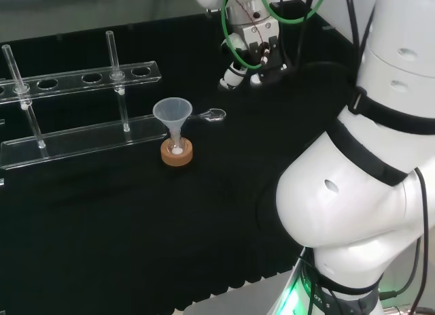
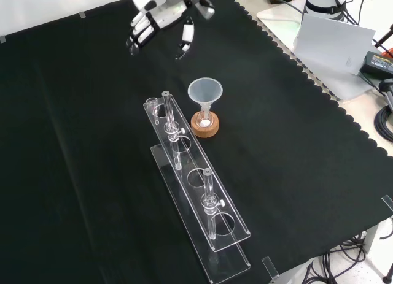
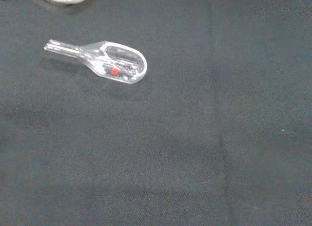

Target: Remove the funnel from the round-bottom flask.

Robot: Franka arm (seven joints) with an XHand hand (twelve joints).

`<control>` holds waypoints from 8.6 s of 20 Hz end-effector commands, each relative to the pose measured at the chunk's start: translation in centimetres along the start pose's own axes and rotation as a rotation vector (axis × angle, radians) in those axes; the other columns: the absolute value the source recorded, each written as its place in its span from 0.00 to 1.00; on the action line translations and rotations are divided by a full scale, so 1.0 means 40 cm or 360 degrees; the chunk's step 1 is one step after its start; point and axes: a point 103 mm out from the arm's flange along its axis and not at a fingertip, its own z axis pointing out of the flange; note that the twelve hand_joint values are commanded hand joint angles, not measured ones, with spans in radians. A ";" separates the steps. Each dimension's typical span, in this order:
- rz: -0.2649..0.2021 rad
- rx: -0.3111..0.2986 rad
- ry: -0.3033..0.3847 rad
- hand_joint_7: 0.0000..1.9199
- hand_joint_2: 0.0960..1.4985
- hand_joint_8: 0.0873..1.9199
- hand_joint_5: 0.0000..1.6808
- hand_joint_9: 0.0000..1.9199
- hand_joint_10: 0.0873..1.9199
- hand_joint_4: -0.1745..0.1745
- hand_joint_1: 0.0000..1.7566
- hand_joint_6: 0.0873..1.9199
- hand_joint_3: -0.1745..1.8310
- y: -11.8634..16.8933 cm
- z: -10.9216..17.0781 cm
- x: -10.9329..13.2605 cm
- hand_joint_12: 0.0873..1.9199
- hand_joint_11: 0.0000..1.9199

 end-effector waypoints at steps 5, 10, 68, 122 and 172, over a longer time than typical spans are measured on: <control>-0.0008 -0.0010 0.0053 0.05 0.42 0.32 0.19 0.20 0.33 0.38 0.43 0.00 0.35 -0.156 -0.056 0.039 0.70 0.14; -0.0086 0.0023 0.0167 0.08 0.42 0.33 0.19 0.23 0.33 0.41 0.40 0.00 0.35 -0.219 -0.078 0.074 0.70 0.17; -0.0365 0.0309 -0.0481 0.00 0.41 0.06 0.05 0.01 0.43 0.45 0.38 0.00 0.23 -0.158 0.032 0.408 0.76 0.15; -0.0349 0.0078 -0.0551 0.12 0.47 0.31 0.25 0.35 0.25 0.42 0.49 0.00 0.37 -0.093 0.072 0.368 0.68 0.24; -0.0229 -0.0187 -0.0724 0.30 0.49 0.28 0.47 0.51 0.14 0.61 0.56 0.34 0.40 -0.220 -0.261 0.372 0.58 0.37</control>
